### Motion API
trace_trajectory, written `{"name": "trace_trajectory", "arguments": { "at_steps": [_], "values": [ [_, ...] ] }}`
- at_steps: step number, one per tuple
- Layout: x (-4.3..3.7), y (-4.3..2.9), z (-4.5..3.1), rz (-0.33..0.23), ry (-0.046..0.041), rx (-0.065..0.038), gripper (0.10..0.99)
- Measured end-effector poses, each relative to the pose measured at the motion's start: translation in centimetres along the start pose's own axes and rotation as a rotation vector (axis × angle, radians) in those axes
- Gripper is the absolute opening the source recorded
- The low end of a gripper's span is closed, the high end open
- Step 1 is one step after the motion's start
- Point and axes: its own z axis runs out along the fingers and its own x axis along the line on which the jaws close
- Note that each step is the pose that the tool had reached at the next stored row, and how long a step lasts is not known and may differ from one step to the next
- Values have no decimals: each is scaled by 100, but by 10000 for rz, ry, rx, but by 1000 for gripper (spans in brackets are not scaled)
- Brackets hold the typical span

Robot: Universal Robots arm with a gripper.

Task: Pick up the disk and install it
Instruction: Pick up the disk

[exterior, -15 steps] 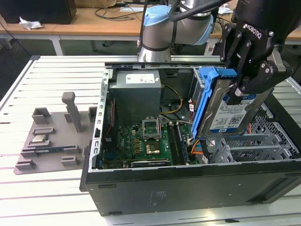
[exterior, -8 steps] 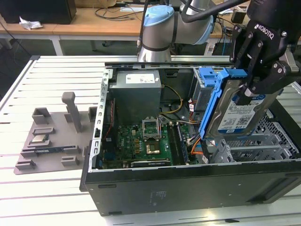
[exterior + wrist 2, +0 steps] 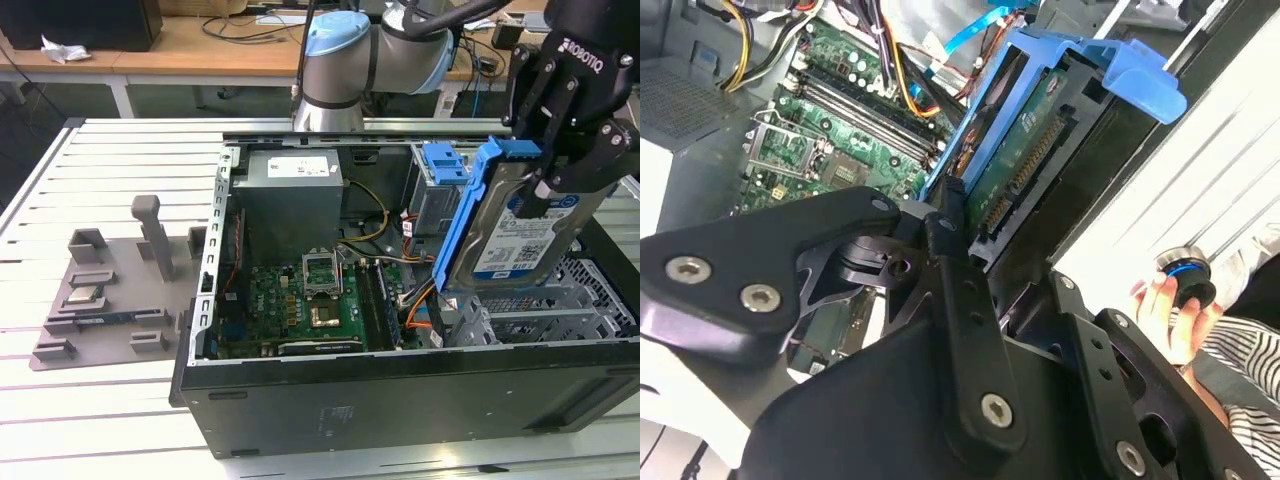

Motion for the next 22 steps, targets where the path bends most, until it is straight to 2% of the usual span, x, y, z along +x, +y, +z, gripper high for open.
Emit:
{"name": "trace_trajectory", "arguments": {
  "at_steps": [3, 6, 11, 13, 15, 19, 22],
  "values": [
    [3, -162, -2, 7, 12, -78, 365],
    [18, -181, -2, 17, 14, -95, 365],
    [118, -185, -1, 54, 14, -104, 365],
    [130, -203, -1, 67, 13, -115, 365],
    [132, -305, -1, 83, 10, -150, 365],
    [132, -458, 19, 84, 8, -256, 365],
    [133, -480, 25, 93, 14, -268, 365]
  ]
}}
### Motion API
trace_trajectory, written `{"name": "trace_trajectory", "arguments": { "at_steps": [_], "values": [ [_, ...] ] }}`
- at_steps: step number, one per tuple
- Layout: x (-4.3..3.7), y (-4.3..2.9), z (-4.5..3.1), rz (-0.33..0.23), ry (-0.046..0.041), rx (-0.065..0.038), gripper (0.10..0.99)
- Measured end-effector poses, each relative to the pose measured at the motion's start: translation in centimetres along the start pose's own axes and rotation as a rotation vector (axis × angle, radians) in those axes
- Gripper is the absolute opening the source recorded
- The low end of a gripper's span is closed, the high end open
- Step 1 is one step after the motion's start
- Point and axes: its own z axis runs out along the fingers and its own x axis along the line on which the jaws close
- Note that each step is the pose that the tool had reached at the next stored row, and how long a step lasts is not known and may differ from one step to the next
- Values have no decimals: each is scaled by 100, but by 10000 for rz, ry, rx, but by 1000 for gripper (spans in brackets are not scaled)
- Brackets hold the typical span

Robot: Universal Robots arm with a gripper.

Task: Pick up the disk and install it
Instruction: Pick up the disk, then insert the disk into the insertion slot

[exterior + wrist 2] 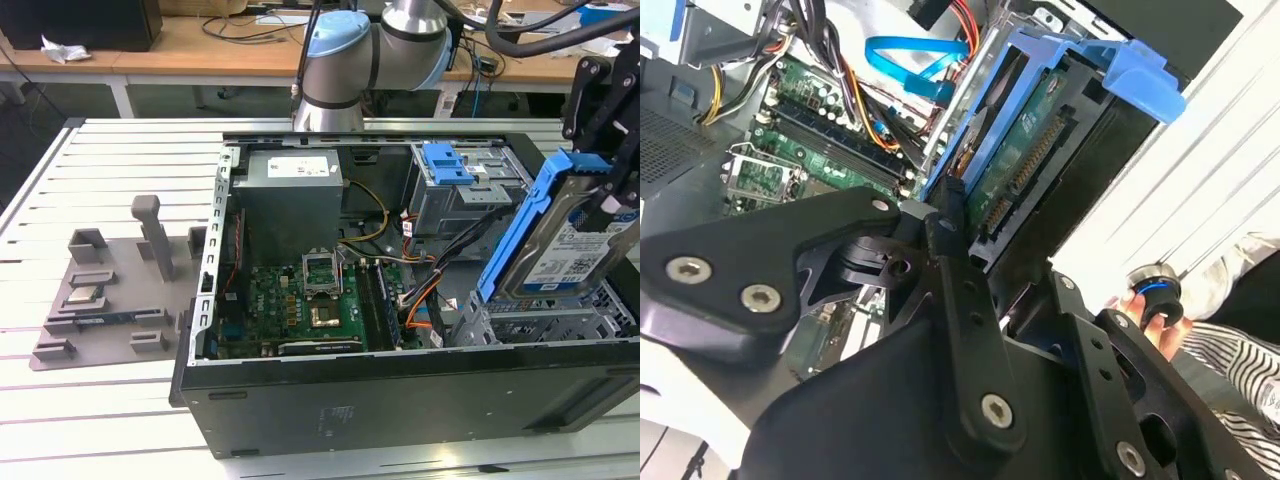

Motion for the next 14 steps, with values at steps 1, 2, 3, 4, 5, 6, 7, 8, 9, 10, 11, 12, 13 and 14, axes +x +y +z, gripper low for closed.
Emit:
{"name": "trace_trajectory", "arguments": {
  "at_steps": [1, 2, 3, 4, 5, 6, 7, 8, 9, 10, 11, 12, 13, 14],
  "values": [
    [0, 0, 2, 23, 2, 0, 365],
    [0, -2, 5, 145, 4, -2, 365],
    [0, -3, 6, 266, 8, -5, 365],
    [0, -16, 7, 274, 11, -5, 365],
    [0, -48, 5, 275, 13, -8, 365],
    [0, -49, 5, 277, 21, -8, 365],
    [0, -49, 5, 277, 22, -8, 365],
    [0, -49, 5, 277, 22, -8, 365],
    [0, -49, 5, 277, 22, -8, 365],
    [0, -49, 4, 277, 22, -8, 365],
    [0, -49, 5, 277, 22, -8, 365],
    [0, -49, 5, 277, 22, -8, 365],
    [0, -49, 5, 277, 23, -8, 365],
    [0, -49, 4, 277, 23, -7, 365]
  ]
}}
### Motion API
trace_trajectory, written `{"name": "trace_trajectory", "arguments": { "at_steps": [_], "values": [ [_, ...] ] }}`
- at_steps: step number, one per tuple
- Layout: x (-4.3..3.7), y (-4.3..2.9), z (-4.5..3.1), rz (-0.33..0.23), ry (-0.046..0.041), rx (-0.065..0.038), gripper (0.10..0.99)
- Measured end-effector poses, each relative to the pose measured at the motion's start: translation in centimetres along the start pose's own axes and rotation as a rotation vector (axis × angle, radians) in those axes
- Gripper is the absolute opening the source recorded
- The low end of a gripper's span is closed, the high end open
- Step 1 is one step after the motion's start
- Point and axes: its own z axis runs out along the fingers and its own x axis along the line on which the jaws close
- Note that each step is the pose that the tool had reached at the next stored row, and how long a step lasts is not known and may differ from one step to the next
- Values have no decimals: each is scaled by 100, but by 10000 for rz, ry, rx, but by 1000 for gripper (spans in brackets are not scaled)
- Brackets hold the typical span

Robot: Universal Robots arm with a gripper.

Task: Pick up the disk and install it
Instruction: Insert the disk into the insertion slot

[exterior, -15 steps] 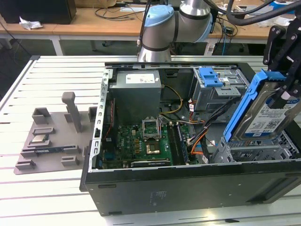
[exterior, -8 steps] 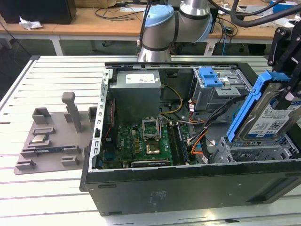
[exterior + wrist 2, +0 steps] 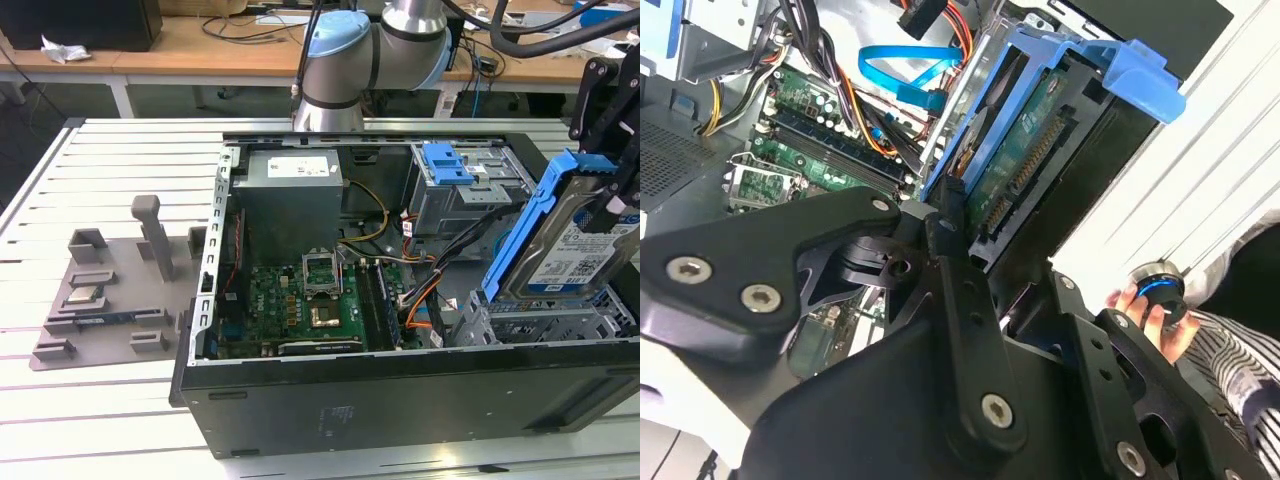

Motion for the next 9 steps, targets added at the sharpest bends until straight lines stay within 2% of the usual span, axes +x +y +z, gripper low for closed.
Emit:
{"name": "trace_trajectory", "arguments": {
  "at_steps": [9],
  "values": [
    [-2, -5, 27, -4, -2, 0, 365]
  ]
}}
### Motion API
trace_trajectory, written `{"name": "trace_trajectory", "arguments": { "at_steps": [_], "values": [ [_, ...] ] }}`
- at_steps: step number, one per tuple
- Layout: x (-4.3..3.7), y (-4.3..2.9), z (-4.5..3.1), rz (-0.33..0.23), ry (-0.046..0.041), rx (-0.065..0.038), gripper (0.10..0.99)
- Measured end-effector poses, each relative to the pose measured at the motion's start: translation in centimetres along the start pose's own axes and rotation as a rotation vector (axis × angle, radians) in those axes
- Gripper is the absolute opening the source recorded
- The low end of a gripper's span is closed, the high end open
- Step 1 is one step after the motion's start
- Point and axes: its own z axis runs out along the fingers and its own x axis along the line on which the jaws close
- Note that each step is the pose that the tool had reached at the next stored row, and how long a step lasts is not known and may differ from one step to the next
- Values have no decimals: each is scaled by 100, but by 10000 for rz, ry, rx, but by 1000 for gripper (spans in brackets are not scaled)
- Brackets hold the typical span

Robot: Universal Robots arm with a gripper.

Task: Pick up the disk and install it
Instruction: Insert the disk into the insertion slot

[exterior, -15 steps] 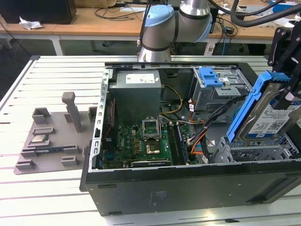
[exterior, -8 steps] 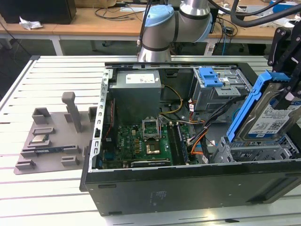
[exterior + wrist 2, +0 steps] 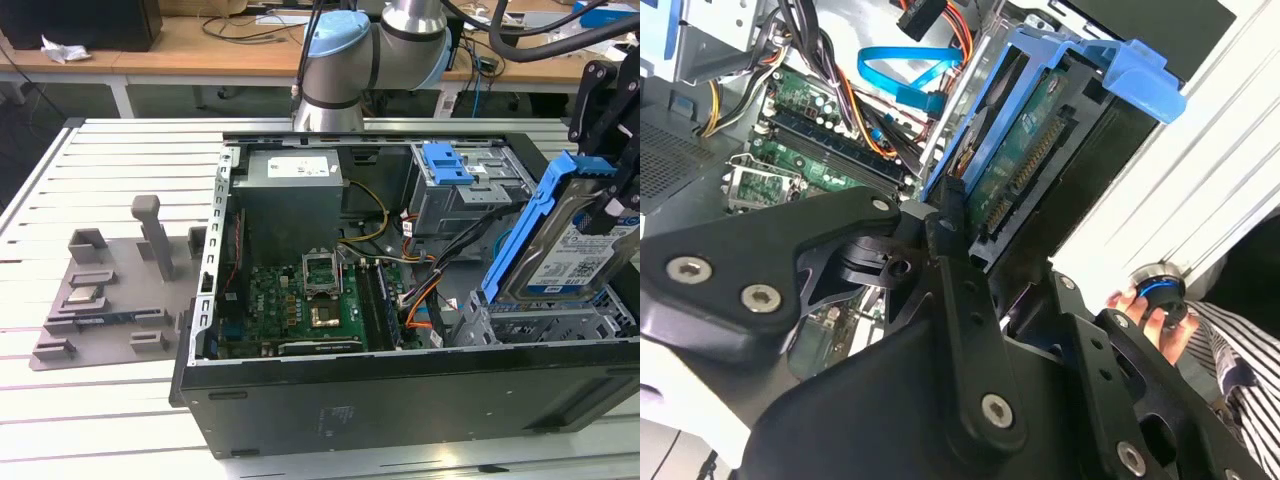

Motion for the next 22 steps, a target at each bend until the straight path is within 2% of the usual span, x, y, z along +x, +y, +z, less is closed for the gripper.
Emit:
{"name": "trace_trajectory", "arguments": {
  "at_steps": [4, 9, 14, 17, 22],
  "values": [
    [-1, -1, 29, -51, -2, 1, 365],
    [-5, -10, 213, -51, -1, 1, 365],
    [-7, -15, 331, -52, -1, 0, 365],
    [-9, -19, 431, -52, 0, 0, 365],
    [-11, -22, 496, -52, 0, 1, 365]
  ]
}}
